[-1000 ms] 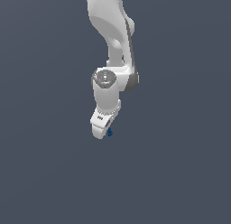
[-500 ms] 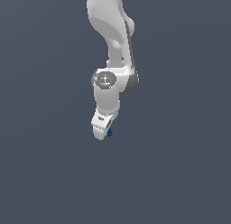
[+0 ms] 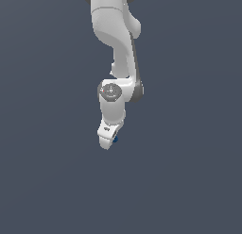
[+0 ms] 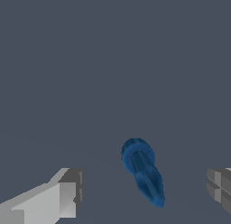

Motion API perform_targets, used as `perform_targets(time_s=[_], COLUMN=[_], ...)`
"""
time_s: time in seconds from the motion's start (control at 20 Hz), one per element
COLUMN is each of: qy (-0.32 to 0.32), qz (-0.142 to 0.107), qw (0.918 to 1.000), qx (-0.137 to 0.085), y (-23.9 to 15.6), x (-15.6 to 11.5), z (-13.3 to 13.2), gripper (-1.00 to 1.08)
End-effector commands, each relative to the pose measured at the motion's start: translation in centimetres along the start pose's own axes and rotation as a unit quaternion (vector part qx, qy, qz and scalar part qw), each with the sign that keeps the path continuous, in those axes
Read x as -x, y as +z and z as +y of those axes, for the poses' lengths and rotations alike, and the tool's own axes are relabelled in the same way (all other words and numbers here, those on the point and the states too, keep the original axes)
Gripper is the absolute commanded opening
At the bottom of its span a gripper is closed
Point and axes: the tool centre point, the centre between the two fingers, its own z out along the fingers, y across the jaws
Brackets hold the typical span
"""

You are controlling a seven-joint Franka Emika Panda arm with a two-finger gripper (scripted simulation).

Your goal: Pick up the object and move it to a goal position.

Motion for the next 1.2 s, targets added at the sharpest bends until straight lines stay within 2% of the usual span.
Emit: perform_targets(time_s=[0.0,0.2,0.25,0.85,1.15], qy=[0.0,0.0,0.0,0.0,0.0], qz=[0.0,0.0,0.0,0.0,0.0], qw=[1.0,1.0,1.0,1.0,1.0], qx=[0.0,0.0,0.0,0.0,0.0], y=[0.95,1.38,1.38,1.35,0.85], x=[0.01,-0.01,-0.01,0.0,0.25], z=[0.02,0.12,0.12,0.06,-0.82], gripper=[1.0,1.0,-1.0,-1.0,-1.0])
